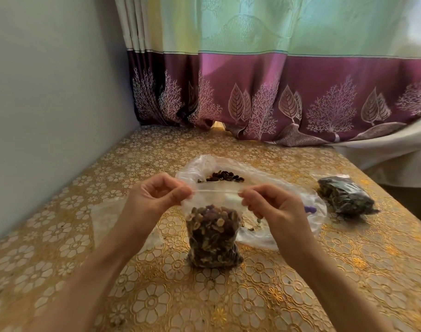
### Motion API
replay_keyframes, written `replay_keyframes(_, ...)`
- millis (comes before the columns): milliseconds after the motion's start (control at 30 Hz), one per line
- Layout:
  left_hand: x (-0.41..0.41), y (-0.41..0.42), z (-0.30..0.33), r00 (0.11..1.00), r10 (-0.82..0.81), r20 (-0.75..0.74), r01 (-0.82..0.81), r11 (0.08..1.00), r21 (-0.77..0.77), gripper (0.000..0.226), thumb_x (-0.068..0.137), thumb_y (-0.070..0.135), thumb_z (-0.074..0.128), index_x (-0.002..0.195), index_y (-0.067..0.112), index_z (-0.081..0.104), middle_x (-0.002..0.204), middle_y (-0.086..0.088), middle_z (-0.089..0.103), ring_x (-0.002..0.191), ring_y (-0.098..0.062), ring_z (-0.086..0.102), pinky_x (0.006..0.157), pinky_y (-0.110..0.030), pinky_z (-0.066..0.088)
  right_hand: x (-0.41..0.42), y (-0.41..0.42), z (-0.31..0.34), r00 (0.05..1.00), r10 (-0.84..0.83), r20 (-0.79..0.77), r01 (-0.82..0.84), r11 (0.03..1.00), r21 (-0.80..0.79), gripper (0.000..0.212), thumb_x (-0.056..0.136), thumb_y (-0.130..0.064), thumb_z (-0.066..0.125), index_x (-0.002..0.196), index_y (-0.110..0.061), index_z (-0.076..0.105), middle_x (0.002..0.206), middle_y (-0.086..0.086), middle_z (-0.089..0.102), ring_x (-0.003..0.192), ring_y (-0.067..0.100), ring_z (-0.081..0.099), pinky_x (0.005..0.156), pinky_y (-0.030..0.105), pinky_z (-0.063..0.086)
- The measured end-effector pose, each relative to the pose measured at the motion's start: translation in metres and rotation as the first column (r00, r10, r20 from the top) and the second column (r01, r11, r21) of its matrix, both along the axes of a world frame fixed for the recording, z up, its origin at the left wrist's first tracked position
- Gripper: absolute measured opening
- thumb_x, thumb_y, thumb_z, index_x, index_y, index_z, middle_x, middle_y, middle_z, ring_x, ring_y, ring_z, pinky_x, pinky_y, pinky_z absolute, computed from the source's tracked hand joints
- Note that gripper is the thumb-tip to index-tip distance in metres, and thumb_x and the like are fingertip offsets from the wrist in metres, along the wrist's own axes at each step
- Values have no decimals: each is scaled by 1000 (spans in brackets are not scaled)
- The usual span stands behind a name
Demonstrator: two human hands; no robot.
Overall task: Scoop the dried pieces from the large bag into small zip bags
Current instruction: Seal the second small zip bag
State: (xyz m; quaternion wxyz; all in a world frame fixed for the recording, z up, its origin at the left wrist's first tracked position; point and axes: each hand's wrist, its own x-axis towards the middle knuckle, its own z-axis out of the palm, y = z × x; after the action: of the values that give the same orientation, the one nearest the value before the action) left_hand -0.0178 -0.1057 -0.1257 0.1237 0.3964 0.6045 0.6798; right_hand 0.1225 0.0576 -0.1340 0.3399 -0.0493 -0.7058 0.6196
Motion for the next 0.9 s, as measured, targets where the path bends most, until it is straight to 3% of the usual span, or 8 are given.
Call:
replay_keyframes(100,0,-1,-3,983,-184,27,186,960,-208,70,49,66,73,100,20,62,100,6,71,90,-10,67,73,-15,52,1,2,-3,1000,5,-17,-7,996,-84,15,72,-31,64,75,-22,75,69,-1,67,62,5,55,57,15,44)
replay_keyframes(233,1,-2,-10,952,-307,-19,258,832,-490,53,67,37,77,115,33,54,104,17,68,95,-3,64,74,-15,52,-1,3,-7,999,-19,-45,11,987,-162,22,73,-25,63,92,-20,73,74,3,70,61,10,57,56,19,47)
replay_keyframes(333,-1,-1,-14,971,-237,27,226,879,-420,50,66,25,78,112,23,59,103,5,70,96,-10,66,75,-19,53,-4,0,-9,998,-52,-38,47,992,-113,42,73,-24,64,114,-25,57,93,4,68,69,12,65,61,18,51)
replay_keyframes(500,3,3,-15,992,-95,83,112,967,-228,49,65,30,80,107,15,62,101,0,71,93,-16,68,68,-21,54,-5,-11,-13,998,-65,18,60,981,182,41,73,-40,64,112,-33,52,118,-2,56,95,6,62,76,21,55)
replay_keyframes(633,11,12,-17,969,-146,200,155,987,-31,60,62,38,80,112,13,61,105,-8,70,97,-24,67,70,-26,56,-10,-20,-19,981,-181,77,97,787,609,68,76,-65,51,137,-44,27,147,-17,25,129,-2,30,104,25,35)
replay_keyframes(733,15,11,-13,923,-313,224,313,949,36,43,85,31,61,123,13,56,118,-13,63,108,-27,62,79,-29,55,-10,-17,-13,961,-276,-28,222,703,676,81,74,-66,54,143,-35,25,147,-14,27,131,2,30,106,27,31)
replay_keyframes(800,18,14,-15,951,-301,73,303,953,-23,37,89,33,49,122,20,57,120,-3,64,108,-20,62,80,-25,54,-9,-16,-11,946,-310,-93,291,686,667,79,76,-57,58,143,-24,31,143,-8,34,131,7,34,107,28,33)
replay_keyframes(900,20,21,-22,908,-15,-419,-65,982,-176,35,85,52,39,120,46,45,115,35,56,110,12,51,83,-7,44,-8,-13,-11,932,-342,-121,335,682,650,71,79,-42,60,141,-14,37,140,2,41,128,16,40,106,40,40)
